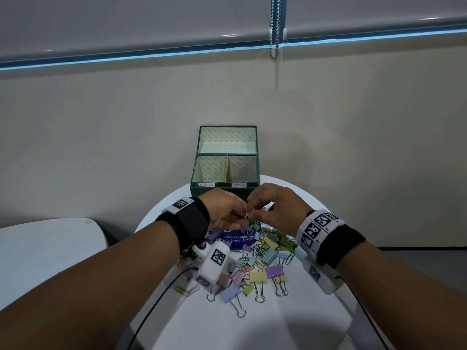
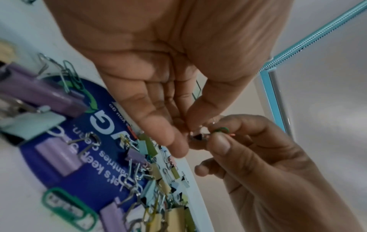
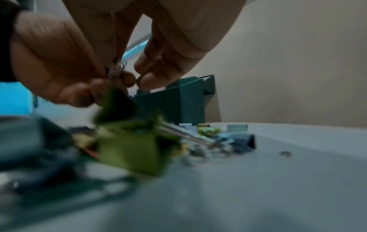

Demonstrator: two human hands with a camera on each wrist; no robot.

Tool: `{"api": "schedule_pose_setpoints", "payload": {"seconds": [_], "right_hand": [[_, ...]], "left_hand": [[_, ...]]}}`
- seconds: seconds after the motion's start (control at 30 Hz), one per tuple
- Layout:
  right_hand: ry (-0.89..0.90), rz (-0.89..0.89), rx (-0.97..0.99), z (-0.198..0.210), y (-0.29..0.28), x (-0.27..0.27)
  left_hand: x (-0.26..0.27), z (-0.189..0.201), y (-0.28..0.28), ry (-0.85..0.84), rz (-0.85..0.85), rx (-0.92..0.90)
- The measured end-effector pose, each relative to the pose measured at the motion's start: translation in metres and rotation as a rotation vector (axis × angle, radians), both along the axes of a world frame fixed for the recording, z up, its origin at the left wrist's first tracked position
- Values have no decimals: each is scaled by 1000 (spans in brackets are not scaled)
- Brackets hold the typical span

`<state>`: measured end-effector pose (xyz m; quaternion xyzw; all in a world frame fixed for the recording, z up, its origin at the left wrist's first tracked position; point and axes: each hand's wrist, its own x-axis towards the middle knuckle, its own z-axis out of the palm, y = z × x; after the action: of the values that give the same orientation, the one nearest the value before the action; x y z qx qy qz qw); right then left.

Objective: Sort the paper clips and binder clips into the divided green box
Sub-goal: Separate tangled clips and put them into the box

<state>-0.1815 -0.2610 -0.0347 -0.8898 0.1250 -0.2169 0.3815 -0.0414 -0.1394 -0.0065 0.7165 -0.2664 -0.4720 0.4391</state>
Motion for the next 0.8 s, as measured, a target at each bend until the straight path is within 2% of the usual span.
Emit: {"api": "schedule_pose_setpoints", "payload": {"seconds": [0.1, 0.17, 0.23, 0.33, 0.4, 0.5, 0.67, 0.7, 0.8], "right_hand": [[-98, -76, 199, 9, 1, -6], [-183, -154, 430, 17, -3, -13], [-211, -211, 703, 22, -11, -18], [-105, -270, 1019, 19, -24, -19], [-1, -318, 1086, 16, -29, -15], [182, -290, 955, 14, -30, -4], [463, -179, 623, 19, -15, 14], [526, -173, 475, 19, -12, 16], [669, -151, -160, 15, -7, 21]], "left_hand": [[6, 4, 3, -109, -13, 51], [15, 7, 7, -381, -89, 139], [22, 10, 13, -721, -246, 265], [22, 13, 17, -1084, -455, 391], [17, 13, 15, -1124, -481, 338], [8, 8, 5, -1119, -536, 265], [8, -10, -9, -1218, -581, 365], [8, -11, -9, -1231, -585, 370], [8, -12, -9, -1294, -610, 394]]}}
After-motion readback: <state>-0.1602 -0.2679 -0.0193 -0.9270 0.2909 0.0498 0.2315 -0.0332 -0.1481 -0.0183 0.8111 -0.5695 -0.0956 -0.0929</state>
